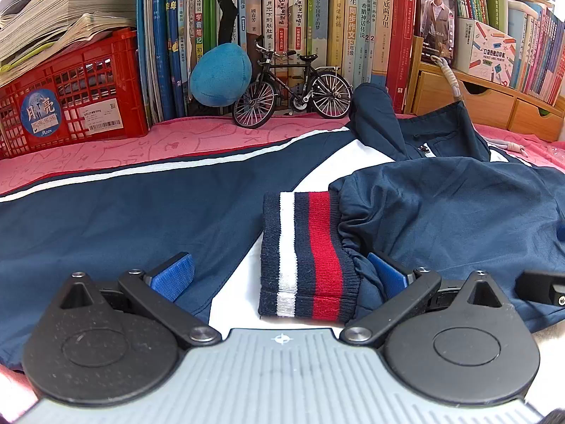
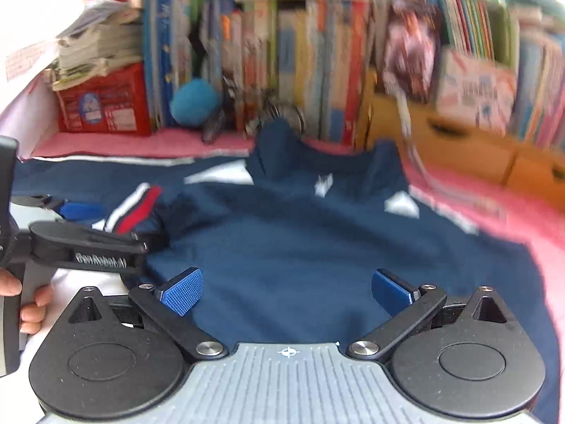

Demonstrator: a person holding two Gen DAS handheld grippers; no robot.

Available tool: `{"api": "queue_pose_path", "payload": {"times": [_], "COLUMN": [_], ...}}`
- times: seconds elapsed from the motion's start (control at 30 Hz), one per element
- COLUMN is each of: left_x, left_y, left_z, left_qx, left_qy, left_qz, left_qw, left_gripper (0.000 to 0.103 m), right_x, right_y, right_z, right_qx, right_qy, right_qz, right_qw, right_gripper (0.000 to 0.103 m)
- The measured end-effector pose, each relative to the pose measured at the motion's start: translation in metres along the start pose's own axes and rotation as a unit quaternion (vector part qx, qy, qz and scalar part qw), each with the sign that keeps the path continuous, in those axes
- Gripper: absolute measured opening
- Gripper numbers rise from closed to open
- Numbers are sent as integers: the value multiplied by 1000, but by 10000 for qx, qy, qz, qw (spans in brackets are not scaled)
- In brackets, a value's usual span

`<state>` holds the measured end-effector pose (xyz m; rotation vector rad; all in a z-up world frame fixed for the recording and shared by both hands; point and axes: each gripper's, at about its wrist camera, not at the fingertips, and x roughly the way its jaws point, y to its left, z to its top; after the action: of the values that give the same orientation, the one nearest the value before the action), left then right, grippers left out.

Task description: Fold clothes

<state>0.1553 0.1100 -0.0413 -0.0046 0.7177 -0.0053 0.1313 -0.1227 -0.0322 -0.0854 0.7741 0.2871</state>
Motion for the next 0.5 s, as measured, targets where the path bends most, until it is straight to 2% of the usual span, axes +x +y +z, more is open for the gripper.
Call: {"api": "queue_pose_path", "payload": {"times": [0.07, 0.13, 0.17, 0.23, 0.37, 0.4, 0.5], "left_x": [0, 0, 0, 0, 0, 0, 0], "left_y": [0, 0, 0, 0, 0, 0, 0], "left_z": [0, 0, 0, 0, 0, 0, 0], "left_qx": [1, 1, 0, -2, -2, -4, -1], "left_qy": [2, 3, 3, 4, 5, 5, 5], "left_qz": [-1, 0, 0, -1, 1, -2, 0], "left_qw": [10000, 10000, 10000, 10000, 10000, 10000, 10000], "left_gripper": [103, 103, 103, 103, 103, 103, 103], "right_x": [2, -7, -13, -28, -58, -65, -85], "right_y": [-26, -57, -73, -107, -177, -184, -178], "right_z": [-14, -31, -39, -57, -79, -79, -74], "right_qx": [373, 642, 687, 832, 1932, 2019, 1891], "right_qy": [277, 203, 199, 164, 372, 393, 156], "right_qz": [-371, -653, -969, -1721, -2308, -2450, -2737], "right_qw": [9982, 9956, 9927, 9814, 9529, 9475, 9429], "right_gripper": [103, 103, 103, 102, 102, 102, 98]}}
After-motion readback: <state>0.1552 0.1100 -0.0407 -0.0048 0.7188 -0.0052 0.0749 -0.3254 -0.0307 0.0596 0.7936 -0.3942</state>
